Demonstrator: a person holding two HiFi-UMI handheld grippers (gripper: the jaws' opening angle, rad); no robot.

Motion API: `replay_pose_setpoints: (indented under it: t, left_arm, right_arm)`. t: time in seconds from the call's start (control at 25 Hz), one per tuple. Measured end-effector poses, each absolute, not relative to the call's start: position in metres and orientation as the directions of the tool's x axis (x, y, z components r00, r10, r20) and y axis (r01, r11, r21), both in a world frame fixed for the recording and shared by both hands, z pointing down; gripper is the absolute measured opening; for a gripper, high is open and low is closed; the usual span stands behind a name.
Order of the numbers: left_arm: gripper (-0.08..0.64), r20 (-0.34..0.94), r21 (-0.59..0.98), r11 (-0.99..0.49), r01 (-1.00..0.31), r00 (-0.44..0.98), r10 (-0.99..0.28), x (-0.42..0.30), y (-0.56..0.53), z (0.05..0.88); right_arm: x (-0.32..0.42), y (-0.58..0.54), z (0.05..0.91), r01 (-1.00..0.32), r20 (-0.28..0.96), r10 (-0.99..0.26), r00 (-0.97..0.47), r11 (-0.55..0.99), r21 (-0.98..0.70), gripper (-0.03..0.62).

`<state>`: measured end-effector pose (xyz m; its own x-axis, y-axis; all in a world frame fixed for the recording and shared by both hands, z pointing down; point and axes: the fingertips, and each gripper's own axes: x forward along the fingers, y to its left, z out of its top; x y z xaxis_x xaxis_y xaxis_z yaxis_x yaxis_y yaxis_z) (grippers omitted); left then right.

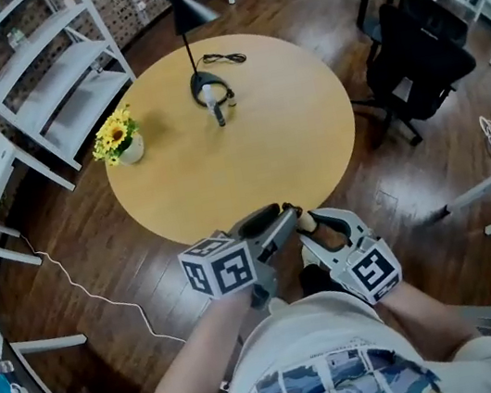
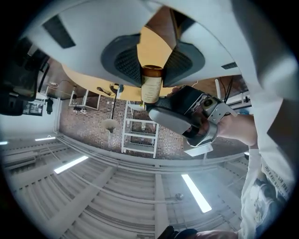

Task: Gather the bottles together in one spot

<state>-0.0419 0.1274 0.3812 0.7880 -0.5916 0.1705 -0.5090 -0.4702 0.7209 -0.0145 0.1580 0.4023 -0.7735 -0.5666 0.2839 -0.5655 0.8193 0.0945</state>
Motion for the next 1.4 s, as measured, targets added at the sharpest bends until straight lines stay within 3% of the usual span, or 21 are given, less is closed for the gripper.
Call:
replay_pose_setpoints:
  t: [0.2,0.56,0.72,0.88,1.12,1.4]
  left_arm:
    - [0.091,0.18,0.731,-0.475,-0.489,0.81,-0.558,-0.018,0.118,0.387]
    - [0.077,0.258,0.65,-0.463,-0.602,0.748,-0.611,-0.015,0.06,0.394]
    - [0.077,0.344,0.446,-0.479,-0.756,0.639,-0.689,-0.024,0.001,0.391]
    - [0.077,0.4,0.264,-0.454,-0.851,0.525,-0.751,-0.031,-0.07,0.401]
    - [0.077,0.443,0.132,-0.345,-0.929,0.367,-0.818,-0.036,-0.175,0.44]
    - [0.077,0.469,0.07,-0.21,-0.975,0.218,-0.856,-0.056,-0.272,0.491]
  right_arm:
    - [0.003,0.151,0.413,-0.558,0.307,-0.565,-0.766,0.821,0.118,0.163]
    - [0.01,0.09,0.435,-0.484,0.344,-0.485,-0.804,0.87,0.094,0.195]
    - [0.03,0.033,0.444,-0.496,0.375,-0.489,-0.788,0.864,0.085,0.252]
    - [0.058,-0.024,0.455,-0.516,0.408,-0.496,-0.766,0.854,0.069,0.252]
    - [0.105,-0.087,0.475,-0.571,0.455,-0.511,-0.73,0.821,0.005,0.305]
    - [0.15,-0.132,0.502,-0.588,0.533,-0.483,-0.695,0.808,-0.034,0.305]
